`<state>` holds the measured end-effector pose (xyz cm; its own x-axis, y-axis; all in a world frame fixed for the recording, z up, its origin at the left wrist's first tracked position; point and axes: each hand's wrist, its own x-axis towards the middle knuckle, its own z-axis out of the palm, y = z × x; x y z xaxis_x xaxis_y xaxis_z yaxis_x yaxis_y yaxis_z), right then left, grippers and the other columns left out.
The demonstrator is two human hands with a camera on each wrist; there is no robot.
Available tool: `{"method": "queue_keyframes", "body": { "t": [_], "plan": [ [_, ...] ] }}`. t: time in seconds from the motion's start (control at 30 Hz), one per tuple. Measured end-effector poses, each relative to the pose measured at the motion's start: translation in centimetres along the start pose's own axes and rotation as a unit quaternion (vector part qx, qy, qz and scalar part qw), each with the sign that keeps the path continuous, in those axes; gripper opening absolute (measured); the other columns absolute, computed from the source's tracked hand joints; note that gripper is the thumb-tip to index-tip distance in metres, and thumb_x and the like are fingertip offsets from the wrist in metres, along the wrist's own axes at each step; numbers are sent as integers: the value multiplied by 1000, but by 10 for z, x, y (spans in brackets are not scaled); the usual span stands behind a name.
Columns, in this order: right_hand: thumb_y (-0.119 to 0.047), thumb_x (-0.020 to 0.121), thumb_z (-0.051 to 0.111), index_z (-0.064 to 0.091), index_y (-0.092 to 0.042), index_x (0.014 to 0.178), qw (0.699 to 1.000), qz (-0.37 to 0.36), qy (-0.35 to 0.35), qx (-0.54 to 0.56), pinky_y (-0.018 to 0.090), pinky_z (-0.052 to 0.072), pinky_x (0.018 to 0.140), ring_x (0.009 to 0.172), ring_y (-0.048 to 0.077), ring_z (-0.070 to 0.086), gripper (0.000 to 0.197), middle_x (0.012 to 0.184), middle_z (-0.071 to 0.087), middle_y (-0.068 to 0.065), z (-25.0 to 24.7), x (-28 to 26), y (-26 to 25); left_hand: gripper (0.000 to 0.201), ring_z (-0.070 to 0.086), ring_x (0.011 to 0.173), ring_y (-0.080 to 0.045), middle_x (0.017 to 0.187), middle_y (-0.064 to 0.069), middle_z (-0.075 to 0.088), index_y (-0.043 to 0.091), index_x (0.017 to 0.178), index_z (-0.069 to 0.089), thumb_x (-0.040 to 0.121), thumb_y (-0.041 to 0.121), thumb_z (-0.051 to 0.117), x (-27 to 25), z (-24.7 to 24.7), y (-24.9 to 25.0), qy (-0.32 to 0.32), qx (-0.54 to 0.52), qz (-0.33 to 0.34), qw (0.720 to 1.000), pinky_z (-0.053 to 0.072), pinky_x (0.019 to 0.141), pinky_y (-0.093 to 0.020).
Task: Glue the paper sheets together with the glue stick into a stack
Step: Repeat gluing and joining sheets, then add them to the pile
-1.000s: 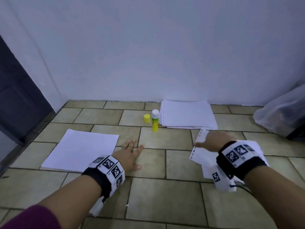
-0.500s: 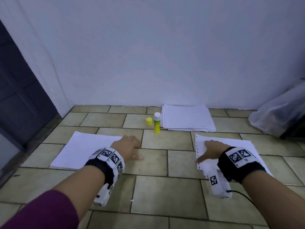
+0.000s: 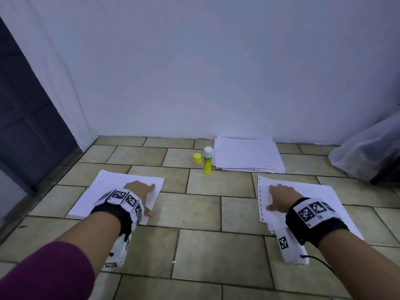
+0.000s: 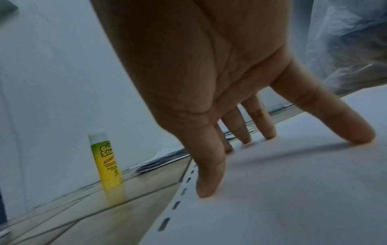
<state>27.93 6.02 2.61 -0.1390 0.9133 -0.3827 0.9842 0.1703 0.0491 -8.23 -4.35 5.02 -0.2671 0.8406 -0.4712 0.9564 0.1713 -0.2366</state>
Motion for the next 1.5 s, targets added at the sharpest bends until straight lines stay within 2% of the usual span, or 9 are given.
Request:
{"method": "queue_keyframes", "body": {
  "t": [0.1, 0.23, 0.57, 0.73, 0.93, 1.03, 1.17, 1.3, 1.5],
  "plan": [
    [-43, 87, 63, 44, -11, 131, 1000, -2, 13, 17, 34, 44, 99, 121, 26, 48, 58, 131, 52, 7, -1, -1, 2, 45, 50, 121, -18, 146, -4, 44, 30, 133, 42, 93, 42, 58, 1, -2, -4, -2, 7, 17, 1000, 36, 97, -24],
    [-42, 80, 73, 40, -10, 130, 998, 15, 33, 59, 33, 47, 93, 115, 23, 52, 68, 125, 55, 6, -5, -4, 6, 77, 43, 131, -17, 144, 0, 44, 20, 150, 24, 88, 46, 62, 0, -8, -10, 4, -10, 32, 999, 32, 103, -23],
    [-46, 76, 75, 47, -14, 126, 997, 10, 26, 76, 35, 44, 97, 117, 24, 49, 66, 125, 51, 6, -11, -2, 10, 26, 55, 95, -18, 111, -4, 60, 13, 113, 59, 95, 31, 54, -6, -36, -4, 6, 13, 11, 1000, 44, 80, -25],
    [-42, 77, 75, 50, -12, 124, 998, 16, 23, 52, 31, 45, 94, 115, 25, 49, 61, 124, 50, 9, -15, 1, 6, 44, 54, 120, -26, 134, -11, 54, 9, 142, 39, 99, 11, 44, -31, -65, 75, 61, 10, 67, 996, 44, 92, -30],
    [-36, 73, 80, 54, -13, 117, 1000, -10, -15, 3, 30, 47, 93, 108, 20, 56, 56, 121, 55, 5, -20, 7, 6, 56, 48, 70, -18, 71, -2, 43, 5, 89, 53, 88, 61, 52, -47, -48, 152, -21, -71, 154, 985, 38, 62, -26],
    [-33, 72, 81, 59, -13, 115, 999, -9, -33, -38, 32, 48, 93, 110, 22, 56, 52, 119, 59, 5, -27, 10, 3, 49, 55, 99, -26, 103, -11, 58, 0, 108, 58, 98, 46, 46, -35, -37, 150, -35, -76, 173, 981, 43, 80, -31],
    [-33, 76, 75, 64, -11, 104, 997, -52, 41, 42, 30, 46, 87, 107, 22, 55, 37, 114, 62, 7, -45, 17, -19, 63, 15, 139, -42, 155, -6, 20, 26, 152, 20, 97, 17, 50, -18, -17, 131, -19, -28, 203, 979, 39, 104, -51],
    [-34, 79, 76, 58, -15, 117, 949, -126, 74, 278, 21, 36, 81, 104, 17, 54, 46, 117, 59, 5, -64, 27, -72, 74, 1, 141, -53, 160, 8, -15, 43, 150, -6, 99, 32, 45, 6, 4, 120, -55, 6, 234, 971, 27, 106, -66],
    [-29, 80, 75, 53, -16, 129, 922, -161, 89, 340, 20, 33, 82, 116, 20, 52, 54, 125, 58, 5, -62, 45, -131, 69, -5, 140, -54, 159, 12, -15, 38, 152, -2, 100, 37, 43, 8, 3, 119, -62, 12, 230, 971, 31, 107, -62]
  ]
}}
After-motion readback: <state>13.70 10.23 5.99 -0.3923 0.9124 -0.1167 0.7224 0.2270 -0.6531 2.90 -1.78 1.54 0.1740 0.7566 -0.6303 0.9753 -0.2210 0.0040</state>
